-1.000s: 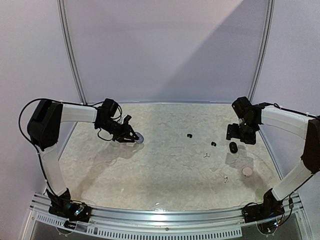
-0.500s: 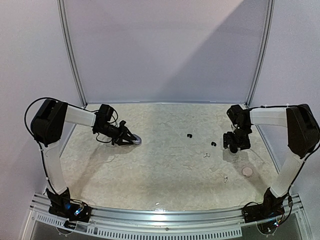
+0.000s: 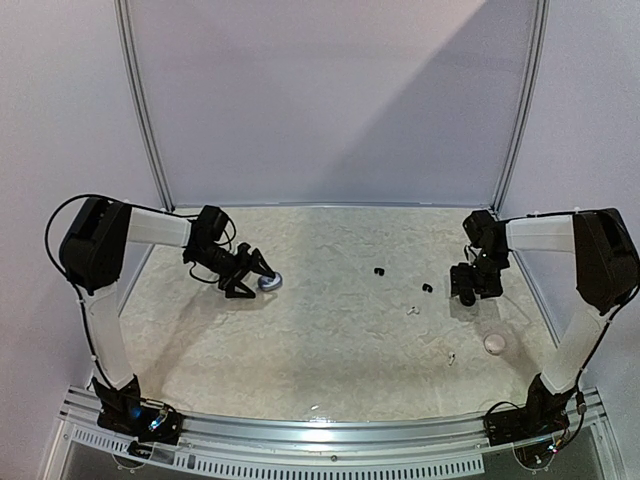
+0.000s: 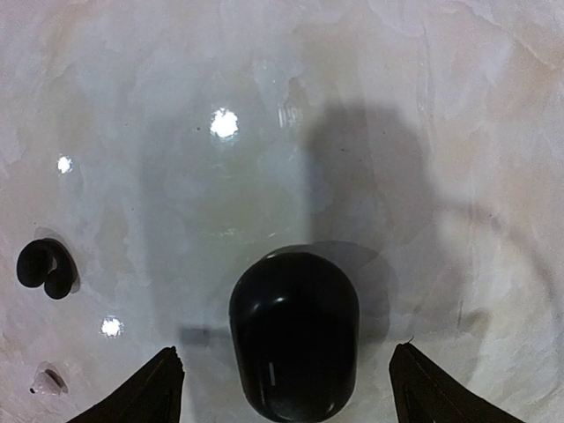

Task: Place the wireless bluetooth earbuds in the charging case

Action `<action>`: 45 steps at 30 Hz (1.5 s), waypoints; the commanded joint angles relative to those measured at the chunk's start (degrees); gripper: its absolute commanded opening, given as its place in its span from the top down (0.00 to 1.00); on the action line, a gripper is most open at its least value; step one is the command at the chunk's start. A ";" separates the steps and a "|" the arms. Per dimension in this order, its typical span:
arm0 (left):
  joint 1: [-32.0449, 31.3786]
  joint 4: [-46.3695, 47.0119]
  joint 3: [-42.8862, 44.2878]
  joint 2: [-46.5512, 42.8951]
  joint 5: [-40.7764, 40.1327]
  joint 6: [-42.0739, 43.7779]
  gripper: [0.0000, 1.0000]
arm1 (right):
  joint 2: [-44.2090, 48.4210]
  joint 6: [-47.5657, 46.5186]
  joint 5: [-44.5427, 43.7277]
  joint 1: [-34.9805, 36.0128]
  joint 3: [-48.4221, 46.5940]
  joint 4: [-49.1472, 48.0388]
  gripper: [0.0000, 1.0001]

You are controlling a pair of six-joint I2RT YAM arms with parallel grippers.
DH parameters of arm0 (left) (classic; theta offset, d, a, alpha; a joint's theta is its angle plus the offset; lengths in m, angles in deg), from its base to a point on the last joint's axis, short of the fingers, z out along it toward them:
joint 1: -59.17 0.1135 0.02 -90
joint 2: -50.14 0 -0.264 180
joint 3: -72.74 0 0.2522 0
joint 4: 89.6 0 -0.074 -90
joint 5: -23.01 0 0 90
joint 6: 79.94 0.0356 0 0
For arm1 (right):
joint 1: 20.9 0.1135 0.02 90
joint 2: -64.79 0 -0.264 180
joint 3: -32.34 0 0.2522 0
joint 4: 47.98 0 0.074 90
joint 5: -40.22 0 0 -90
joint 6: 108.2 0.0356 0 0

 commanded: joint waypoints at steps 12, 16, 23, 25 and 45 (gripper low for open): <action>0.43 -22.20 9.15 -15.39 -3.61 22.34 0.13 | -0.96 -1.73 7.62 -2.43 4.89 -7.88 0.52; 0.46 -24.20 8.96 -20.97 -3.66 29.28 0.15 | 0.67 -3.65 8.18 -2.49 4.04 -6.67 0.69; 0.33 -15.73 2.05 -39.45 -0.40 38.74 0.14 | 13.78 -9.79 5.18 0.69 0.02 -2.66 0.77; -0.09 -10.02 -1.17 -44.44 0.60 36.97 0.14 | 18.76 -12.29 0.76 4.96 -1.50 -2.72 0.79; -20.43 4.81 -2.67 -53.86 1.04 29.89 0.13 | 15.07 -60.85 -26.72 59.56 -26.22 -23.59 0.85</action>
